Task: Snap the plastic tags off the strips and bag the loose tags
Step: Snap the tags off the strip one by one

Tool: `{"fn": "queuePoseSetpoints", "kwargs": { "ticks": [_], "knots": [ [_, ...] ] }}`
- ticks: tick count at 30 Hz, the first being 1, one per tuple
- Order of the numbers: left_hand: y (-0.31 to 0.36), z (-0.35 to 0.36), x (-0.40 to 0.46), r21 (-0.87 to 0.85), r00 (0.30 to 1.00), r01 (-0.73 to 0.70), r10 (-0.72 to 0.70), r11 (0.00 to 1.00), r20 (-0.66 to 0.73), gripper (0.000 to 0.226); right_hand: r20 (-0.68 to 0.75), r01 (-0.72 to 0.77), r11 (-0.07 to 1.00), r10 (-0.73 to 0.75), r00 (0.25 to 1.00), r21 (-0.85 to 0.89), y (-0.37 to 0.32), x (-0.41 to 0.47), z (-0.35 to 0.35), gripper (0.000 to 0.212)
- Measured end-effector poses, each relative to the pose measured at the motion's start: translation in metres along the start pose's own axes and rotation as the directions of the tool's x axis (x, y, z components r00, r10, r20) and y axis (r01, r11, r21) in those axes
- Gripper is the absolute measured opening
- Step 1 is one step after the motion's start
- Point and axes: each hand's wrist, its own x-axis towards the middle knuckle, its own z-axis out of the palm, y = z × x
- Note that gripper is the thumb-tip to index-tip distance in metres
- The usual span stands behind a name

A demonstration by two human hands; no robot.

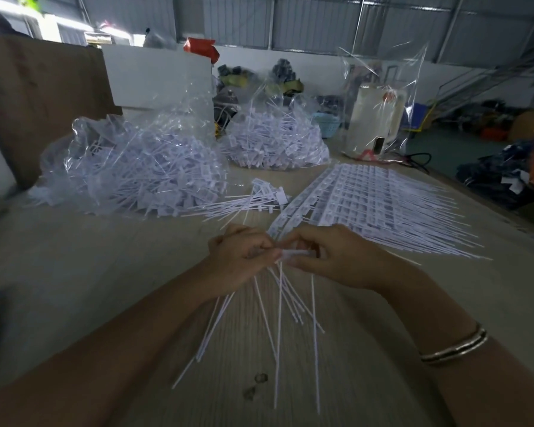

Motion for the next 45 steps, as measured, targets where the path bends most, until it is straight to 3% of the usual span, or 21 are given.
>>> {"fn": "queuePoseSetpoints", "kwargs": {
  "ticks": [4,6,8,11,15,19,22,25,27,30,32,34,36,39,42,45],
  "knots": [
    [0.0,-0.011,0.0,-0.114,0.998,0.051,-0.054,0.992,-0.028,0.019,0.045,-0.23,0.965,0.226,0.973,0.128,0.023,-0.007,-0.006,0.015],
    [-0.002,-0.015,-0.002,-0.072,0.999,0.049,-0.049,0.996,0.0,0.017,-0.004,-0.257,0.958,0.259,0.966,0.124,0.03,-0.011,-0.009,0.016],
    [-0.003,-0.015,-0.004,0.025,0.998,0.066,-0.066,0.998,-0.01,0.016,-0.084,-0.173,0.976,0.185,0.979,0.13,0.022,-0.009,-0.006,0.021],
    [-0.002,-0.012,-0.004,0.104,0.996,0.074,-0.068,0.992,-0.061,0.017,-0.071,-0.047,0.997,0.051,0.996,0.056,-0.001,0.003,0.01,0.029],
    [-0.005,-0.015,-0.004,0.105,0.997,0.011,-0.003,0.994,-0.076,0.016,-0.116,-0.05,0.992,0.036,0.993,-0.118,-0.012,0.012,0.024,0.019],
    [-0.005,-0.026,-0.003,0.118,0.967,-0.242,0.249,0.963,-0.049,0.042,-0.11,-0.024,0.968,0.053,0.993,0.249,-0.011,0.01,0.016,0.021],
    [0.0,-0.023,0.0,0.088,0.958,-0.258,0.266,0.962,-0.103,0.041,-0.11,0.0,0.919,0.047,0.993,0.394,-0.01,0.01,0.014,0.02],
    [-0.005,-0.032,-0.006,-0.178,0.985,-0.113,0.086,0.977,-0.149,0.025,-0.195,-0.024,0.868,0.139,0.971,0.496,0.005,0.007,0.005,0.026],
    [-0.015,-0.043,-0.009,-0.212,0.985,-0.024,-0.013,0.977,-0.172,0.023,-0.258,-0.076,0.871,0.226,0.939,0.486,0.019,0.003,0.001,0.025],
    [-0.025,-0.041,-0.003,0.095,0.977,0.054,-0.033,0.994,-0.212,0.026,-0.246,-0.176,0.942,0.249,0.937,0.286,0.018,0.012,0.019,0.009],
    [-0.026,-0.033,0.005,0.348,0.966,0.117,-0.025,0.93,-0.259,0.043,-0.274,-0.216,0.971,0.236,0.932,0.102,0.008,0.028,0.038,0.031],
    [-0.028,-0.027,0.008,0.489,0.927,0.202,-0.005,0.848,-0.374,0.045,-0.349,-0.325,0.946,0.31,0.884,0.018,0.001,0.039,0.046,0.048],
    [-0.029,-0.027,0.006,0.529,0.898,0.252,0.008,0.81,-0.439,0.043,-0.375,-0.414,0.907,0.408,0.832,0.069,0.002,0.04,0.046,0.052],
    [-0.021,-0.031,0.0,0.553,0.912,0.295,-0.057,0.779,-0.407,0.045,-0.328,-0.362,0.889,0.443,0.834,0.28,0.007,0.035,0.045,0.033],
    [-0.004,-0.036,-0.004,0.578,0.899,0.437,-0.329,0.689,-0.288,0.084,-0.256,-0.289,0.854,0.424,0.869,0.433,0.0,0.033,0.048,0.032],
    [0.009,-0.035,-0.012,0.611,0.862,0.45,-0.495,0.652,-0.107,0.109,-0.221,-0.327,0.835,0.455,0.863,0.442,-0.007,0.031,0.046,0.036]
  ]
}}
